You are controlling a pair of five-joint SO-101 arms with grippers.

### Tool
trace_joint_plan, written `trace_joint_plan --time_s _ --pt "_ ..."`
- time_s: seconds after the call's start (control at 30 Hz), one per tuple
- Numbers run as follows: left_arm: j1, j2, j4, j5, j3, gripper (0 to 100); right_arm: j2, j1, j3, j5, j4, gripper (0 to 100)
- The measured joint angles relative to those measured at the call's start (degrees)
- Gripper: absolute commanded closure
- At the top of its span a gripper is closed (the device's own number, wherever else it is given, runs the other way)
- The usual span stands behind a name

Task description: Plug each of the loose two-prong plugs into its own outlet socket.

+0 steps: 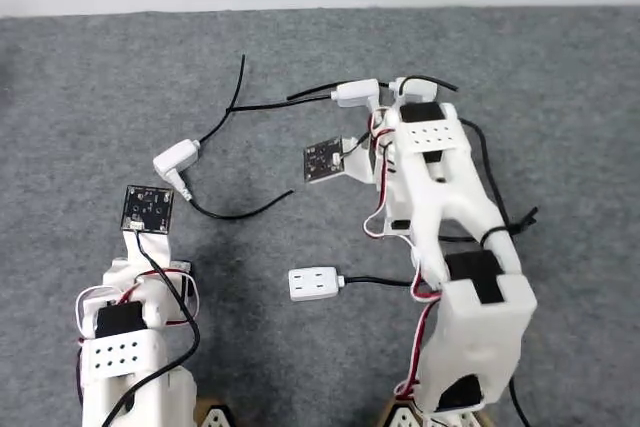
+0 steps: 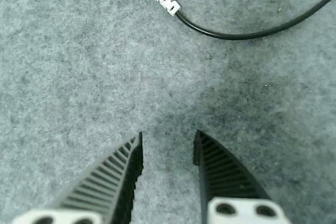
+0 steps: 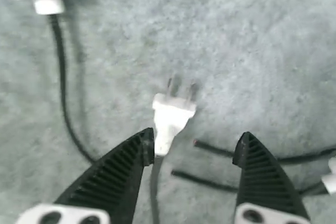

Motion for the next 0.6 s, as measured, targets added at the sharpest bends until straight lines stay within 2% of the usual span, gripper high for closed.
trace_joint_plan --time_s 0.17,0.43,0.6 --pt "0.0 0.0 0.0 0.0 0.0 86 -1.58 0.0 4.31 -1.85 0.44 74.6" --pt "0.0 0.0 0.0 0.0 0.0 86 -2.81 0.53 19.25 -6.68 -16.44 74.6" --pt "0.0 0.0 0.0 0.0 0.0 86 -3.96 0.53 22.07 -7.03 -20.66 74.7"
